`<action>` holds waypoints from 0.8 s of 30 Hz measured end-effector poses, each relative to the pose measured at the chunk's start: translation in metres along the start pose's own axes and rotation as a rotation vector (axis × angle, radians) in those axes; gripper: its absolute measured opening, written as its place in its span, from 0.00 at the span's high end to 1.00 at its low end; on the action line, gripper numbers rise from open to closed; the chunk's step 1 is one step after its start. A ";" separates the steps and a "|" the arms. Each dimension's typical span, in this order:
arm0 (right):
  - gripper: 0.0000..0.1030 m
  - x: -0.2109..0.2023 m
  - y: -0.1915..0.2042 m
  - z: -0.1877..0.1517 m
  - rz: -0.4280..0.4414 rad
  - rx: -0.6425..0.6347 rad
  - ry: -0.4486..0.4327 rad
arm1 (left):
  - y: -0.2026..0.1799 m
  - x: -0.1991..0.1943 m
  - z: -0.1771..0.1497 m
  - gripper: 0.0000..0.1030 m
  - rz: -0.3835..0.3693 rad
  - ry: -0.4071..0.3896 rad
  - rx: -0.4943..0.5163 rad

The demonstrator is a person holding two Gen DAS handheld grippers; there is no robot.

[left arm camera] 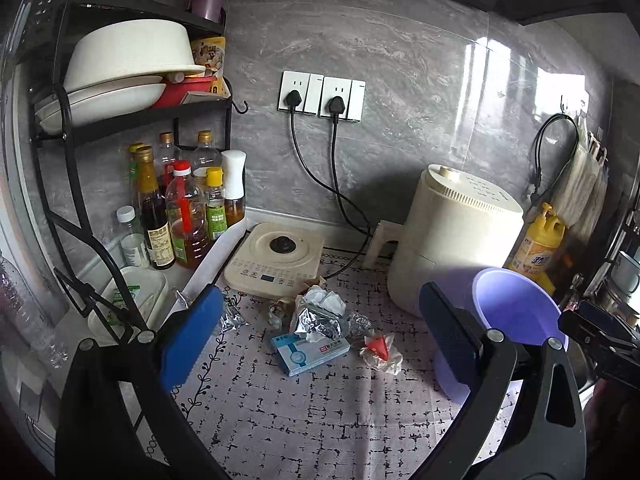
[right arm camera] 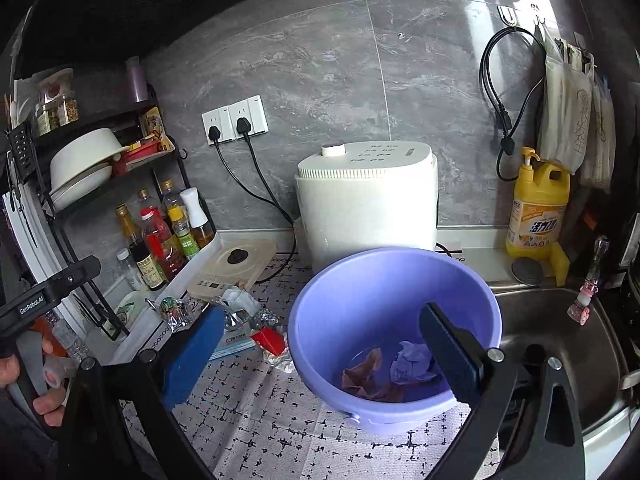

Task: Collect trash
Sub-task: 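Withdraw both tools from the bucket back toward the counter trash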

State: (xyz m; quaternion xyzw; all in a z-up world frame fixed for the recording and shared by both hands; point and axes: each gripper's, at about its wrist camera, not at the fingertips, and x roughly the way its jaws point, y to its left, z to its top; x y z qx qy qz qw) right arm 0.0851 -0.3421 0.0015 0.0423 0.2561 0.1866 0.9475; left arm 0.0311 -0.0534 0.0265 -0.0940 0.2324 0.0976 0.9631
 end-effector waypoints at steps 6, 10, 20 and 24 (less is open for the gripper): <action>0.07 0.017 0.031 -0.002 0.048 -0.015 0.031 | 0.044 0.010 0.002 0.05 0.005 0.024 -0.051; 0.07 0.034 0.054 -0.006 0.049 -0.042 0.063 | 0.066 0.015 0.001 0.05 0.021 0.036 -0.027; 0.07 0.069 0.110 -0.019 0.064 -0.094 0.122 | 0.113 0.037 -0.021 0.05 0.013 0.102 -0.016; 0.08 0.082 0.130 -0.027 0.084 -0.129 0.158 | 0.124 0.044 -0.032 0.05 -0.008 0.124 -0.027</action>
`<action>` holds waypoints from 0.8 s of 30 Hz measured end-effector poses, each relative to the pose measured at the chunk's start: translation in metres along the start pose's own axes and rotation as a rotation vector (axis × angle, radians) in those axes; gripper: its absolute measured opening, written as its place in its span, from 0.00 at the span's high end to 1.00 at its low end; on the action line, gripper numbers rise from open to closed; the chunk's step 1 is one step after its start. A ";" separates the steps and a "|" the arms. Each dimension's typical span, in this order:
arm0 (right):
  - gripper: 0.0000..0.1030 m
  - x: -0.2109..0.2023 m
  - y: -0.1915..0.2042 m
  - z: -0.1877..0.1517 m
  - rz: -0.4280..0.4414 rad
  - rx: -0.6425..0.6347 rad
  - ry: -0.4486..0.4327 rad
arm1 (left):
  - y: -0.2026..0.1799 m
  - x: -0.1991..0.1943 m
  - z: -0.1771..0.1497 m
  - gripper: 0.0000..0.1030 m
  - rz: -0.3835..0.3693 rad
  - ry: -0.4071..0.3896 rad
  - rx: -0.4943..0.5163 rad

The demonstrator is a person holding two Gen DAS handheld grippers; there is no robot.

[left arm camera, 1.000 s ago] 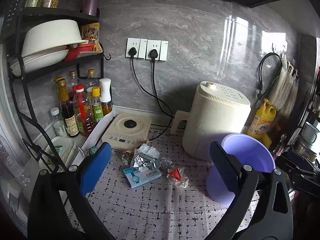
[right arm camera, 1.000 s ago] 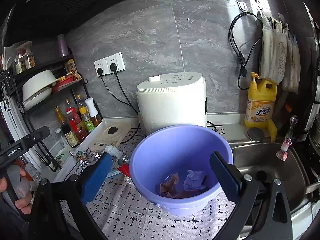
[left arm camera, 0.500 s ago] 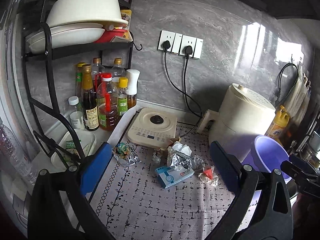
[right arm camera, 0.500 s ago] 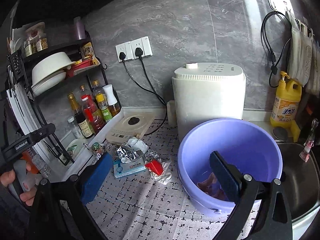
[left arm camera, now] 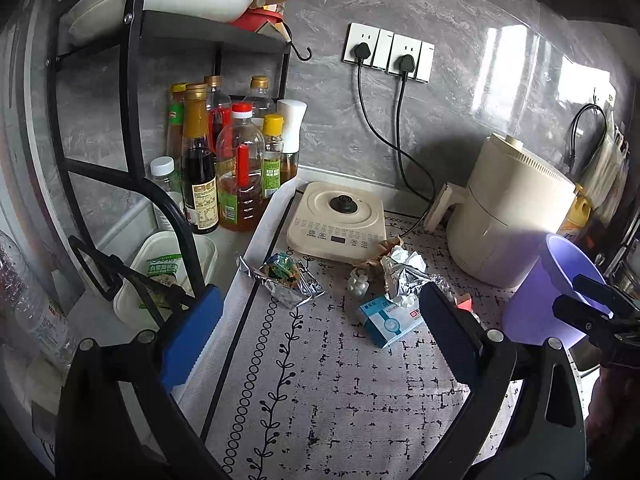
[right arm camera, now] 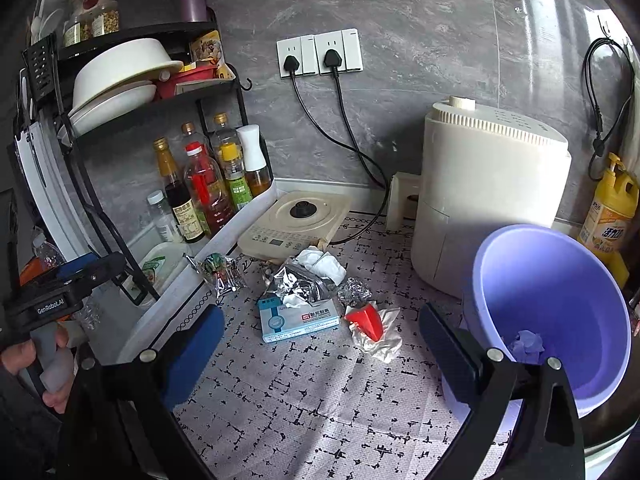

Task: Collect trash
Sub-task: 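Withdraw both tools from the bucket back toward the counter trash, then grasp the foil wrapper with the right gripper while the left grasps the snack bag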

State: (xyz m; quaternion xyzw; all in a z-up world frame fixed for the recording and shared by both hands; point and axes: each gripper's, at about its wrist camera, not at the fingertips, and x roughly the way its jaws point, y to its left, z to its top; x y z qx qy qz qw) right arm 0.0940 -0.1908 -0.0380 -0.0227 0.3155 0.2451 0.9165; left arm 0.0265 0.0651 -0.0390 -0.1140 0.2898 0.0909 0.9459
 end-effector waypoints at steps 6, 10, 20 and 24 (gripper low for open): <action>0.13 0.024 0.013 -0.006 0.000 0.001 0.046 | 0.011 0.019 -0.015 0.06 -0.029 0.044 -0.009; 0.15 0.038 0.017 -0.012 -0.012 0.001 0.074 | 0.014 0.030 -0.022 0.10 -0.043 0.060 -0.013; 0.28 0.078 0.017 -0.015 0.013 0.021 0.154 | -0.002 0.076 -0.032 0.26 -0.083 0.126 -0.007; 0.31 0.094 0.013 -0.012 0.004 0.026 0.176 | -0.005 0.101 -0.031 0.36 -0.050 0.163 -0.017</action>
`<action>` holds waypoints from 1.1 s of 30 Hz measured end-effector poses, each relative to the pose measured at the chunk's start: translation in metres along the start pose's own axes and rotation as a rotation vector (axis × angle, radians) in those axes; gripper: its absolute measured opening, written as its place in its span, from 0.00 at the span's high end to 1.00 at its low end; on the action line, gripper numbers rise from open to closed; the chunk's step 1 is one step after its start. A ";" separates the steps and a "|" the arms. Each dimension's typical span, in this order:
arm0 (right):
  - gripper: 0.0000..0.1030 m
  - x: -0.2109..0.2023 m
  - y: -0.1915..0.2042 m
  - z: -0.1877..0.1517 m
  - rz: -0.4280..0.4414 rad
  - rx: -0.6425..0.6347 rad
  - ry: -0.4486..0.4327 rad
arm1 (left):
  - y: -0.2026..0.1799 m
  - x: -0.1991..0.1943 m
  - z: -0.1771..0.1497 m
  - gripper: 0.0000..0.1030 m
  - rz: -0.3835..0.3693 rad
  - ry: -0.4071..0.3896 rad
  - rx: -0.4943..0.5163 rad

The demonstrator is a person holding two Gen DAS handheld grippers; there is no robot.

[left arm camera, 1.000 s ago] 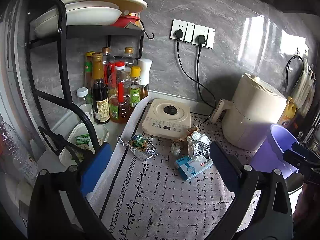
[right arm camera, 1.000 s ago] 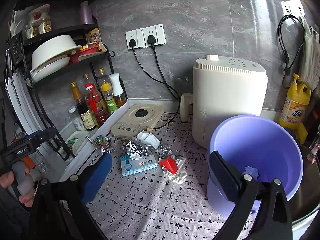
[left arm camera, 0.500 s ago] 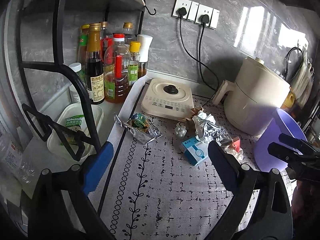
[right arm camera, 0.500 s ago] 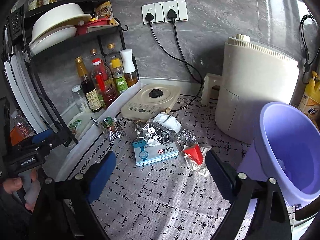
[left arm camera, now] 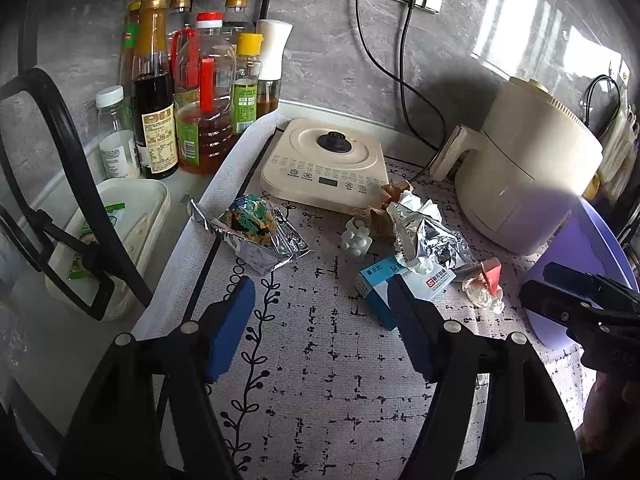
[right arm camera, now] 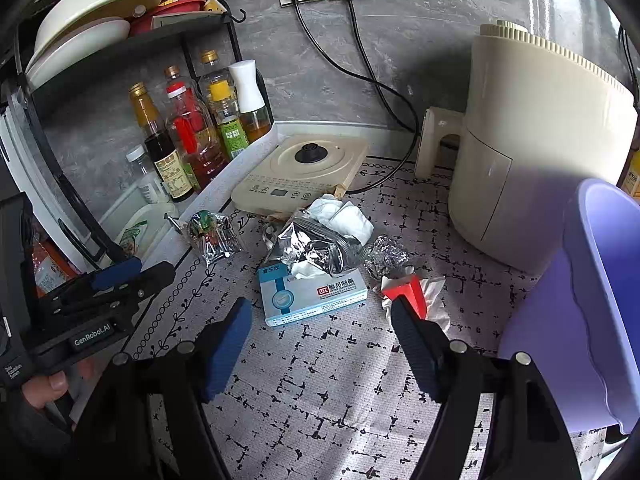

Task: Collect trash
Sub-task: 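Grasp the foil wrapper with the right gripper while the left grasps the snack bag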

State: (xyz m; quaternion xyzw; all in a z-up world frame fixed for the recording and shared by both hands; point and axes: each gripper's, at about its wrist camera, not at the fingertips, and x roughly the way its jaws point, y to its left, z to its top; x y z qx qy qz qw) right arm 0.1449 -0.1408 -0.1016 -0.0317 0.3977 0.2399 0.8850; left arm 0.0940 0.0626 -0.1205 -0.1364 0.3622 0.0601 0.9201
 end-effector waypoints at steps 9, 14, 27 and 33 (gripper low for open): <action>0.32 0.034 -0.004 0.019 0.028 -0.022 0.051 | 0.012 0.049 0.015 0.43 0.080 0.048 -0.075; 0.32 0.059 -0.005 0.032 0.046 -0.057 0.098 | 0.021 0.074 0.020 0.43 0.116 0.080 -0.125; 0.46 0.107 0.000 0.061 0.123 -0.134 0.171 | 0.033 0.106 0.023 0.81 0.117 0.123 -0.208; 0.83 0.115 0.005 0.060 0.165 -0.155 0.216 | 0.034 0.101 0.023 0.94 0.095 0.109 -0.209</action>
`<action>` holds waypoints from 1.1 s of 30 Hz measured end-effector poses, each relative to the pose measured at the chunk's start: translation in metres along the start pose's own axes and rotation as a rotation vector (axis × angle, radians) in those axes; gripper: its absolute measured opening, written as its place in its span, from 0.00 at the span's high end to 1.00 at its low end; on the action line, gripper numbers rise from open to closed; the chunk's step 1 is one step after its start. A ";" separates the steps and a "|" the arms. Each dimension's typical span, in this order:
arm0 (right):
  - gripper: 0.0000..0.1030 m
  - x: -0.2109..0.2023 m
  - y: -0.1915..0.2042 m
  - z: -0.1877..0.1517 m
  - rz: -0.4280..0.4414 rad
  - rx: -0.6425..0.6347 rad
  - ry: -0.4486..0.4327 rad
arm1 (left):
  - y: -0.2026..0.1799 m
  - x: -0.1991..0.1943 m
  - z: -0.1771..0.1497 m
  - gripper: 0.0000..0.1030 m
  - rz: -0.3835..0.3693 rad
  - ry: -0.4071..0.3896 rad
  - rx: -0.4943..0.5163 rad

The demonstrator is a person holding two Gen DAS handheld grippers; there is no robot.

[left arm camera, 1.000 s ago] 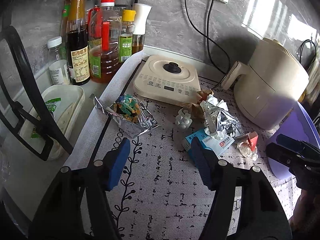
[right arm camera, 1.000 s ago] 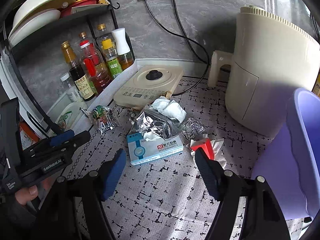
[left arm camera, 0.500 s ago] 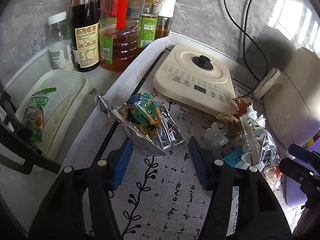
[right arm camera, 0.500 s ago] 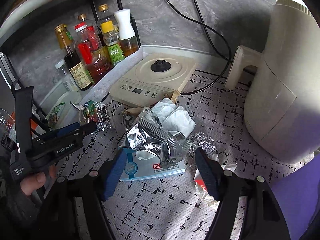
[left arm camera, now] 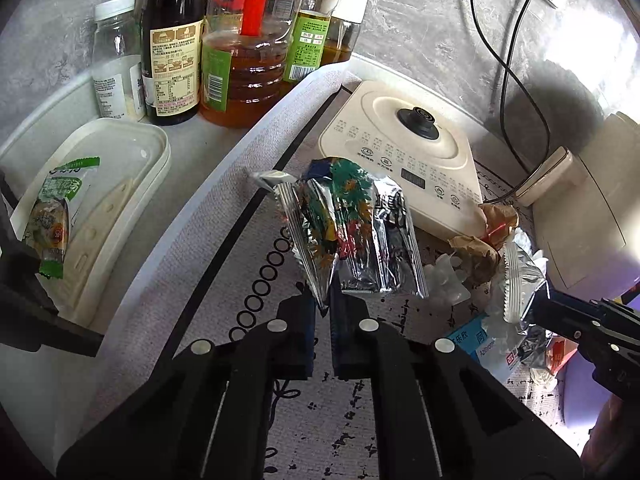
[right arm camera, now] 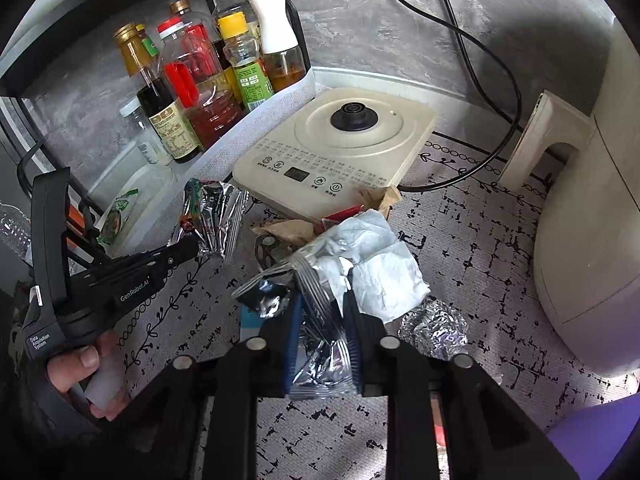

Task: Collect trash
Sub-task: 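Grasp the foil wrapper with the right gripper while the left grasps the snack bag, then carry both held wrappers over the lavender bucket and release them inside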

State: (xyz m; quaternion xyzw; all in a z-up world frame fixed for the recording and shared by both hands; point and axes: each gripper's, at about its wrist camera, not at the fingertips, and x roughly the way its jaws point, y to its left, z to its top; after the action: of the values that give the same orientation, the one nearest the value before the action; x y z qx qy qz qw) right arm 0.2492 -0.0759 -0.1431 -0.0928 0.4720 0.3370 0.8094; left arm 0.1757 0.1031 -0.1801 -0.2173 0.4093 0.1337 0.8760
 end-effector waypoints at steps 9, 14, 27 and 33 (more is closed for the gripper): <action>0.90 -0.045 0.006 -0.007 -0.002 0.029 -0.095 | -0.010 -0.039 0.004 0.94 -0.048 -0.090 0.041; 0.90 -0.079 0.012 -0.010 -0.014 0.043 -0.168 | -0.018 -0.066 0.007 0.94 -0.074 -0.137 0.071; 0.90 -0.174 -0.001 -0.026 -0.094 0.100 -0.344 | -0.054 -0.126 0.006 0.94 -0.136 -0.236 0.163; 0.90 -0.215 -0.024 -0.045 -0.173 0.133 -0.404 | -0.081 -0.143 0.002 0.94 -0.173 -0.261 0.207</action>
State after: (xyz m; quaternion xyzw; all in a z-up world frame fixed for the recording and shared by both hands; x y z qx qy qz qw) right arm 0.1622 -0.2132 0.0060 -0.0101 0.3119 0.2464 0.9176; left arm 0.1202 0.0251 -0.0459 -0.1412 0.2837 0.0419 0.9475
